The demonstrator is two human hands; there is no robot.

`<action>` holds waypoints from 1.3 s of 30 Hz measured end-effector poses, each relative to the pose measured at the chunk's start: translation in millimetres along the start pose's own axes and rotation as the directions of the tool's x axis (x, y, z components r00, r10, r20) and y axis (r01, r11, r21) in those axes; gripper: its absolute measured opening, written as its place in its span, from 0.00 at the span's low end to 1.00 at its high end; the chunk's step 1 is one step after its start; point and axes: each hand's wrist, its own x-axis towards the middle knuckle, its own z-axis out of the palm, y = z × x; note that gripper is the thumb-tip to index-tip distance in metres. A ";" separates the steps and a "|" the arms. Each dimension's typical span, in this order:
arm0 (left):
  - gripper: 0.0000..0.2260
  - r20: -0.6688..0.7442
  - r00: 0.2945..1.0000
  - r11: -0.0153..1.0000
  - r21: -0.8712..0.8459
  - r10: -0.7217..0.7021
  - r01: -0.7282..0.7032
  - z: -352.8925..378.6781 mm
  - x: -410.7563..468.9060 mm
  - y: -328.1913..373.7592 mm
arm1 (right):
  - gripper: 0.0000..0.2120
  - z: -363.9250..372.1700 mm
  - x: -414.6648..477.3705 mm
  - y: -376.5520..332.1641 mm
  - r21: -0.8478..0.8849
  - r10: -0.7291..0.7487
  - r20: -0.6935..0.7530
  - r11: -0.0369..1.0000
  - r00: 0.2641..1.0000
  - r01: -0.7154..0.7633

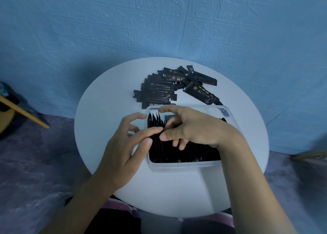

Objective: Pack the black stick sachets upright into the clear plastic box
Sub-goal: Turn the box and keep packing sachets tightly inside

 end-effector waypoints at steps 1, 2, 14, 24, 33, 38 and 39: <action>0.17 0.000 1.000 1.000 0.002 0.006 -0.006 -0.1 0.3 0.1 | 0.32 -1.0 -0.2 1.1 0.007 -0.001 -0.005 1.000 1.000 0.001; 0.18 0.001 1.000 1.000 0.004 0.011 -0.011 -0.3 0.6 0.3 | 0.29 -1.7 -0.1 1.8 0.007 -0.003 -0.008 1.000 1.000 0.003; 0.18 0.010 0.999 0.999 0.008 0.039 -0.039 1.8 5.8 2.0 | 0.17 -1.3 3.2 2.2 -0.095 -0.009 0.011 0.995 1.000 0.010; 0.18 0.013 1.000 1.000 0.006 0.027 -0.027 1.2 6.1 4.5 | 0.05 -56.1 47.4 -38.7 -0.386 -0.207 -0.173 0.914 0.963 0.127; 0.19 0.011 1.000 1.000 0.019 0.021 -0.021 0.8 7.7 3.3 | 0.16 -45.1 135.5 -14.3 -0.757 -0.180 -0.166 0.653 0.969 -0.008; 0.19 -0.007 1.000 0.999 0.026 0.021 -0.021 1.7 8.5 3.8 | 0.16 -46.1 145.0 -2.0 -0.790 -0.165 -0.168 0.612 0.972 -0.033; 0.19 -0.006 1.000 0.999 0.025 0.020 -0.020 1.6 8.4 3.7 | 0.15 -48.2 145.7 -0.6 -0.781 -0.145 -0.170 0.623 0.975 -0.044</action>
